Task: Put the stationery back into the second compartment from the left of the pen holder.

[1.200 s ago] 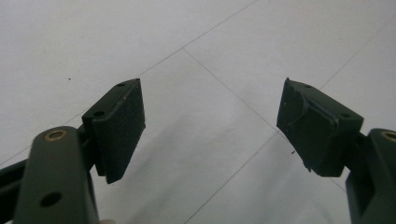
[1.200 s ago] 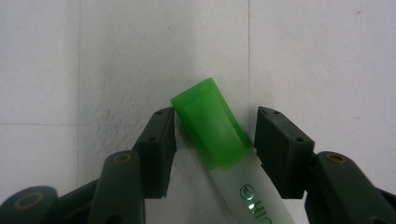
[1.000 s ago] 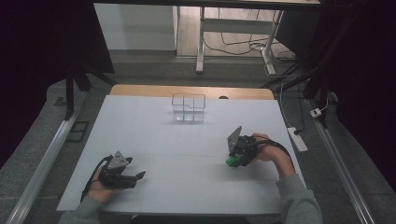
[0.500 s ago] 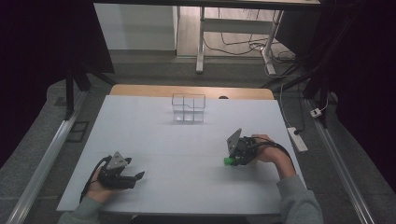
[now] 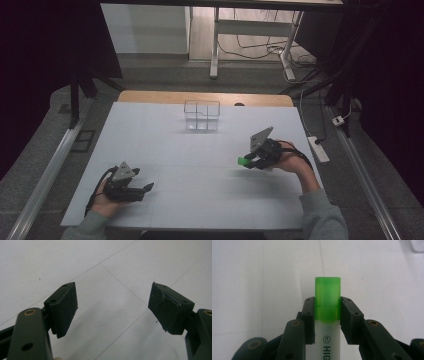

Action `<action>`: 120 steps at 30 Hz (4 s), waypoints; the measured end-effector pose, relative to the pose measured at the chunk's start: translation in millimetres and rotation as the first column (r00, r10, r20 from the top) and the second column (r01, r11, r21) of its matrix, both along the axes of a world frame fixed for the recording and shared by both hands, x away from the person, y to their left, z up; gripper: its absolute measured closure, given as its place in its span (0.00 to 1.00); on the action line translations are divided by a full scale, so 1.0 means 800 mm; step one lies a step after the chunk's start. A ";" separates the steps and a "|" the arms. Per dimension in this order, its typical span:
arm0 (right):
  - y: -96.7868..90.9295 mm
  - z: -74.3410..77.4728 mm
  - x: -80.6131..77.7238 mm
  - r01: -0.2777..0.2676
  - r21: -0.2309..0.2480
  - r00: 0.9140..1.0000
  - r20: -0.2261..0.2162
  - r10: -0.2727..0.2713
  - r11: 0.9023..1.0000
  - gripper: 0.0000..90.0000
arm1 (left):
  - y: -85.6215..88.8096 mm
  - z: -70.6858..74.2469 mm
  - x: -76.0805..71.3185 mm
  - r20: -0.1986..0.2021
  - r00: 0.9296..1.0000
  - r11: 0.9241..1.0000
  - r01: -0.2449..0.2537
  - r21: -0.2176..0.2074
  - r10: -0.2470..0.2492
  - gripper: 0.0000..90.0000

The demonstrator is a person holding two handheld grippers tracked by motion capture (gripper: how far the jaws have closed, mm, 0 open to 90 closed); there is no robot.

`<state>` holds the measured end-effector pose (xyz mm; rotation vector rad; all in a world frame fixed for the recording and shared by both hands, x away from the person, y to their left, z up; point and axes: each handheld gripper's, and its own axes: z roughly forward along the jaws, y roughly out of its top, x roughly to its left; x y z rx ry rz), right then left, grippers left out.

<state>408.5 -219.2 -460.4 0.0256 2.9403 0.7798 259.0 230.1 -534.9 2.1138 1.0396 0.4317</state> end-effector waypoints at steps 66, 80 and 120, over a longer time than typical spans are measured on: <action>0.025 0.066 -0.009 0.316 0.596 0.923 -0.012 -0.385 0.738 0.74 | 0.005 0.005 0.002 0.014 1.000 0.999 -0.021 -0.031 0.022 0.26; 0.042 0.076 -0.002 0.327 0.668 0.912 -0.036 -0.410 0.669 0.74 | 0.004 0.003 0.003 0.011 1.000 0.999 -0.018 -0.027 0.018 0.26; 0.093 0.109 0.053 0.331 0.693 0.911 -0.057 -0.409 0.641 0.74 | 0.004 0.004 0.002 0.014 1.000 0.999 -0.013 -0.030 0.014 0.26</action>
